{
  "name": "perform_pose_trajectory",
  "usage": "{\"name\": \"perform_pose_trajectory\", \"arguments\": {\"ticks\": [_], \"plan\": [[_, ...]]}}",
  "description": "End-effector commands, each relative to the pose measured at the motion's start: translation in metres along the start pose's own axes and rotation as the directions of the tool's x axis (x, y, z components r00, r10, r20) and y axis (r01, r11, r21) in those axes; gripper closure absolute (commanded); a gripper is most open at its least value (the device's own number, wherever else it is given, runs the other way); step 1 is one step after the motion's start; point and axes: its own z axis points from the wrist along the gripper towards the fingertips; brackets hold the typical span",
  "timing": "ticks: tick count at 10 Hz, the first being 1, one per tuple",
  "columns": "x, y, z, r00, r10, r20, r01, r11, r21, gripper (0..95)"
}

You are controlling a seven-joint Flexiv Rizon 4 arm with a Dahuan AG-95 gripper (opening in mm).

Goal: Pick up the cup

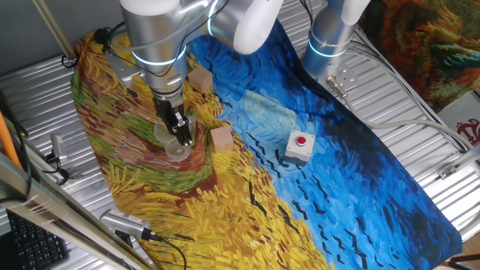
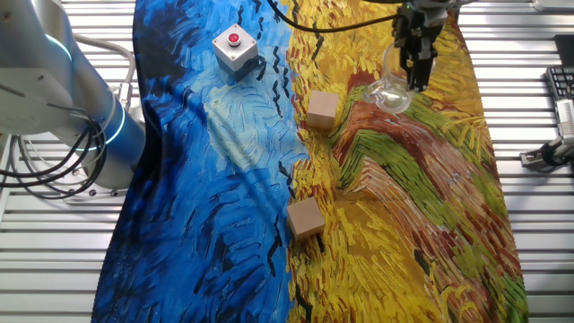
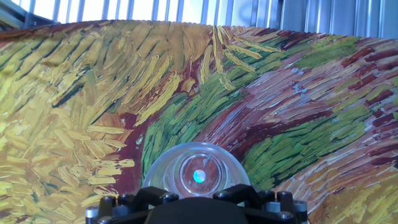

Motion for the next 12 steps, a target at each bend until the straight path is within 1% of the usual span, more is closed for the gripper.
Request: {"name": "perform_pose_trajectory", "arguments": {"ticks": [1, 12], "plan": [[0.0010, 0.0013, -0.0025, 1.000, 0.000, 0.000, 0.000, 1.000, -0.001, 95.0], [0.0015, 0.0017, -0.0038, 1.000, 0.002, -0.001, -0.002, 1.000, -0.003, 95.0]]}}
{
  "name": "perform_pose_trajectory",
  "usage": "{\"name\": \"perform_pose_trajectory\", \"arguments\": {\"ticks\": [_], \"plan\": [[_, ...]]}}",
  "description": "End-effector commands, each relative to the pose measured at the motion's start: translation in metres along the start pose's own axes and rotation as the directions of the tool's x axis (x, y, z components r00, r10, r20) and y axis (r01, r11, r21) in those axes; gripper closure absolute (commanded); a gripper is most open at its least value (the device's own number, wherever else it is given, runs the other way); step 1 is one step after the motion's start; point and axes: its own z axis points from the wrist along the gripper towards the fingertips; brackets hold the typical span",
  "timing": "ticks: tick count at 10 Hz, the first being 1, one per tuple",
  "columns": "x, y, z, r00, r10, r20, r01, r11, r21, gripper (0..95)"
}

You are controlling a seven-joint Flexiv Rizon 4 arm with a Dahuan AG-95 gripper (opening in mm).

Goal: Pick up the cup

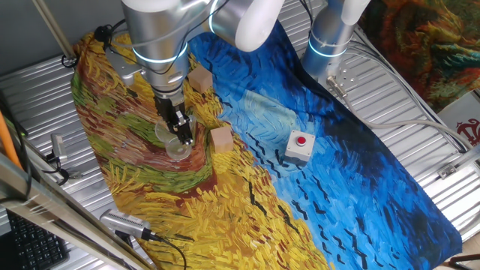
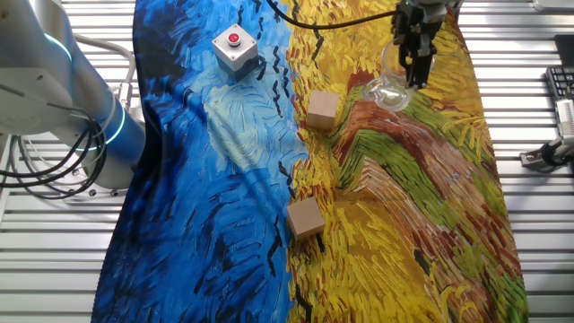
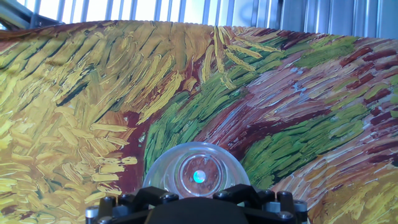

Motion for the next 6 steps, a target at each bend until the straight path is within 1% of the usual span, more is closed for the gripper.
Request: {"name": "perform_pose_trajectory", "arguments": {"ticks": [1, 5, 6], "plan": [[-0.0005, -0.0003, 0.0011, 1.000, 0.000, -0.002, 0.000, 1.000, -0.001, 95.0], [-0.0021, -0.0013, 0.0068, 1.000, 0.001, -0.001, -0.001, 1.000, -0.007, 95.0], [-0.0022, -0.0011, 0.0077, 1.000, 0.001, -0.001, -0.001, 1.000, -0.005, 95.0]]}}
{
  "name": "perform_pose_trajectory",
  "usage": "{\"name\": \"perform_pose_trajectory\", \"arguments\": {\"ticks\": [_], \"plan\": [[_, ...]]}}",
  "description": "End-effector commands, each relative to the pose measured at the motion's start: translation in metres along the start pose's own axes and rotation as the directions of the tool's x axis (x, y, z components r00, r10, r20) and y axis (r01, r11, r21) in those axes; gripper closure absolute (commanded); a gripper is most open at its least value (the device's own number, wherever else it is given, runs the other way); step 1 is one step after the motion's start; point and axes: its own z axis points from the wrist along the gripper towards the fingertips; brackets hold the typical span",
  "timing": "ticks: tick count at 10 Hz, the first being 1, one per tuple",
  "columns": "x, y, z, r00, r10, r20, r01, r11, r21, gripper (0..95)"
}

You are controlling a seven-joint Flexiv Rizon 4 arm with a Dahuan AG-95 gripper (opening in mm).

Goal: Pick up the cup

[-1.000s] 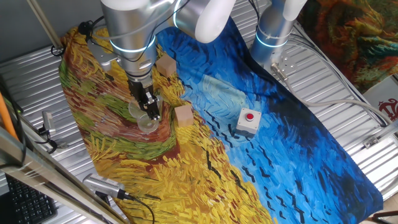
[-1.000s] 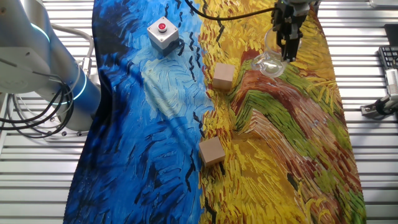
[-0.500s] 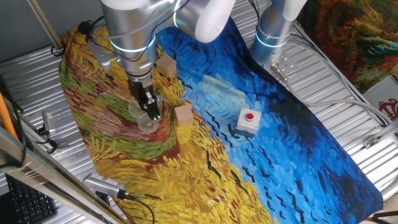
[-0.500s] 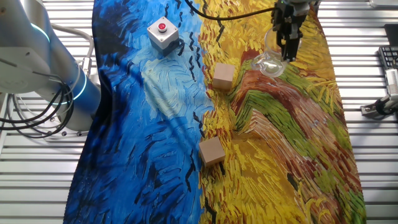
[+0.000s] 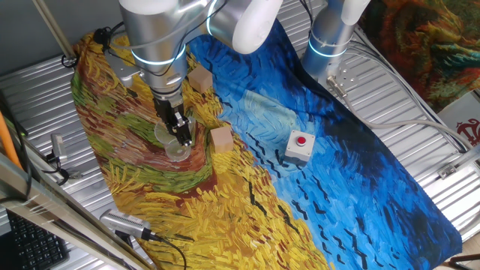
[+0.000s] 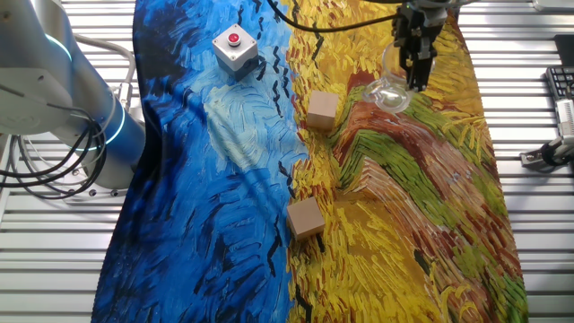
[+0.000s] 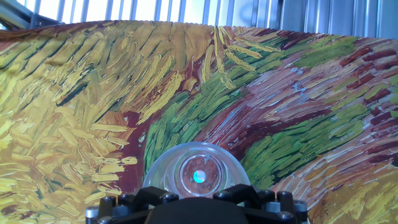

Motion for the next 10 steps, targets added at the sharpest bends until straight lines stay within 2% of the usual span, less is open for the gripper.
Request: {"name": "perform_pose_trajectory", "arguments": {"ticks": [1, 7, 10], "plan": [[0.000, 0.001, 0.002, 1.000, 0.000, 0.001, 0.000, 1.000, -0.002, 95.0], [0.001, 0.002, 0.025, 1.000, -0.002, 0.013, 0.002, 1.000, 0.006, 95.0], [0.001, 0.002, 0.028, 1.000, -0.002, 0.017, 0.002, 1.000, 0.006, 95.0]]}}
